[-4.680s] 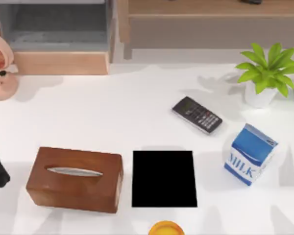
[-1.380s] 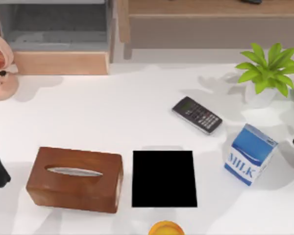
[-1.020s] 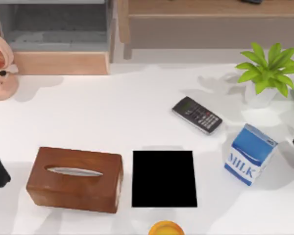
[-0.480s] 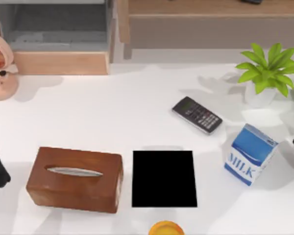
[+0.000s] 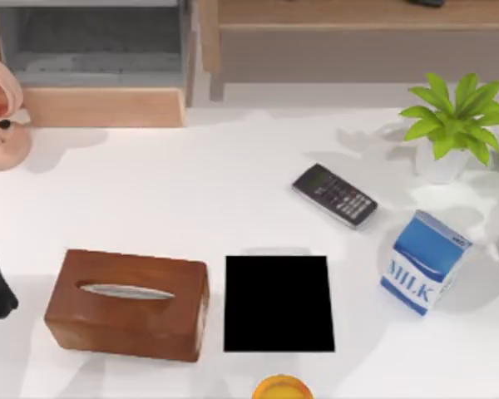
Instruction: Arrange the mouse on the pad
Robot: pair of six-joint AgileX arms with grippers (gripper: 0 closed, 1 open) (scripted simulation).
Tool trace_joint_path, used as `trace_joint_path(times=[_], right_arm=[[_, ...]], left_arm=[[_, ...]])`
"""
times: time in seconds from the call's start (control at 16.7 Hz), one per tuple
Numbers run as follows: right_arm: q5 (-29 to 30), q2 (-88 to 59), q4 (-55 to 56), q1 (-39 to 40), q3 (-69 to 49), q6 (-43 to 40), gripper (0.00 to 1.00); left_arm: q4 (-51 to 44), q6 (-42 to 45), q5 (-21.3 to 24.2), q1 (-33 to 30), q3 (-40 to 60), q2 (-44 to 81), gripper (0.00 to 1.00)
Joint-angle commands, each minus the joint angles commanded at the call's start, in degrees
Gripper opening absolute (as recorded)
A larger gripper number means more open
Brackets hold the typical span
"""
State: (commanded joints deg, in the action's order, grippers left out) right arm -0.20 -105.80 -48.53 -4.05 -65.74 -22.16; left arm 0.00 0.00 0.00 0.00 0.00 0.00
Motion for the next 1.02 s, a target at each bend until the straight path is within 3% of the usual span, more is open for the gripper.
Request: trace_joint_path(times=[0.48, 1.02], right_arm=[[0.18, 5.27, -16.07, 0.19, -8.97, -0.25, 0.0], [-1.32, 6.07, -17.6, 3.72, -13.06, 3.64, 0.0]], left_arm=[[0.0, 0.0, 0.0, 0.0, 0.0, 0.0, 1.0], [0.0, 0.0, 0.0, 0.0, 0.0, 0.0, 1.0]])
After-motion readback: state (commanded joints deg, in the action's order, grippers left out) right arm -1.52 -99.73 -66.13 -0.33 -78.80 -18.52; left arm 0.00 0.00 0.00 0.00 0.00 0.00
